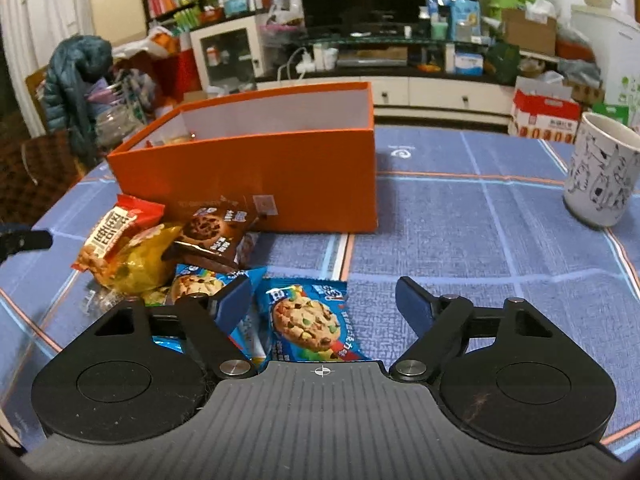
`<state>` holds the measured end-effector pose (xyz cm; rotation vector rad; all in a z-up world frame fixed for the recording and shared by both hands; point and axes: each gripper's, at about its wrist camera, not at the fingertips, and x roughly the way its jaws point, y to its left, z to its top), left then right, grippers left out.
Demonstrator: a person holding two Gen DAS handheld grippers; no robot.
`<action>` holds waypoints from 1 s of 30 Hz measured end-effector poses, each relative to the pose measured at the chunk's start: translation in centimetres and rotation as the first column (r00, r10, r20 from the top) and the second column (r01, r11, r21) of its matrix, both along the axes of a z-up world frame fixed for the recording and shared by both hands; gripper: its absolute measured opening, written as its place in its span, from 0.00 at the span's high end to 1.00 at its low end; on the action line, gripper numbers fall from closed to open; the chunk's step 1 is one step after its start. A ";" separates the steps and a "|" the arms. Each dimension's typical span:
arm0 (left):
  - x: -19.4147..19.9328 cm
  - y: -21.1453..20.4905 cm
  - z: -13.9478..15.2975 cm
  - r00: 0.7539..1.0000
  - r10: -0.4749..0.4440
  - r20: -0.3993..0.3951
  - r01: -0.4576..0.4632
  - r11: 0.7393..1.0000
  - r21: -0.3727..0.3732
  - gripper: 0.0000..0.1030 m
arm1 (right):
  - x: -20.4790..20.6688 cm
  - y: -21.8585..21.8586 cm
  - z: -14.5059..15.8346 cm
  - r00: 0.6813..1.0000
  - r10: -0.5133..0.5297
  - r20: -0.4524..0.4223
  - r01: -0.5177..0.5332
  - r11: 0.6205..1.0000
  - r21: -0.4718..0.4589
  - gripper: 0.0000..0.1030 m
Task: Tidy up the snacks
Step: 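Grasp the red-and-white broad bean bag with the left tool while the right tool grasps a blue cookie packet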
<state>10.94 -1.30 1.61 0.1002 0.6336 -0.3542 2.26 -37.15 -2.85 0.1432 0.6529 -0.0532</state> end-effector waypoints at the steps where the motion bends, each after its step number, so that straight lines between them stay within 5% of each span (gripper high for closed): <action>1: 0.2 -0.7 -0.1 1.000 -0.011 0.008 0.011 1.000 0.011 0.25 | 0.0 0.1 -0.1 1.000 0.005 -0.003 -0.005 1.000 -0.011 0.30; 7: 1.5 -3.6 -0.9 0.997 -0.072 0.008 0.071 0.997 0.040 0.25 | 0.2 0.2 -0.6 0.999 0.032 -0.013 -0.032 0.999 -0.001 0.25; 18: 2.4 -5.3 -2.2 0.996 -0.083 -0.036 0.085 0.995 0.051 0.25 | 2.7 0.6 -3.1 0.991 0.087 -0.104 -0.084 0.996 0.033 0.38; 23: 3.2 -5.7 -2.6 0.996 -0.073 -0.049 0.075 0.996 0.050 0.25 | 2.9 0.2 -3.8 0.991 0.059 -0.117 -0.054 0.998 0.040 0.22; 27: 3.5 -6.0 -2.9 0.997 -0.062 -0.053 0.065 0.997 0.047 0.25 | 2.9 -0.2 -3.9 0.992 0.053 -0.118 -0.049 0.998 0.036 0.20; 28: 3.6 -6.0 -2.9 0.997 -0.061 -0.052 0.064 0.997 0.049 0.25 | 2.9 -0.2 -3.8 0.992 0.049 -0.119 -0.045 0.998 0.036 0.22; 30: 4.0 -5.9 -2.9 0.997 -0.052 -0.057 0.054 0.998 0.041 0.25 | 2.8 -0.3 -3.6 0.992 0.027 -0.120 -0.025 0.999 0.023 0.46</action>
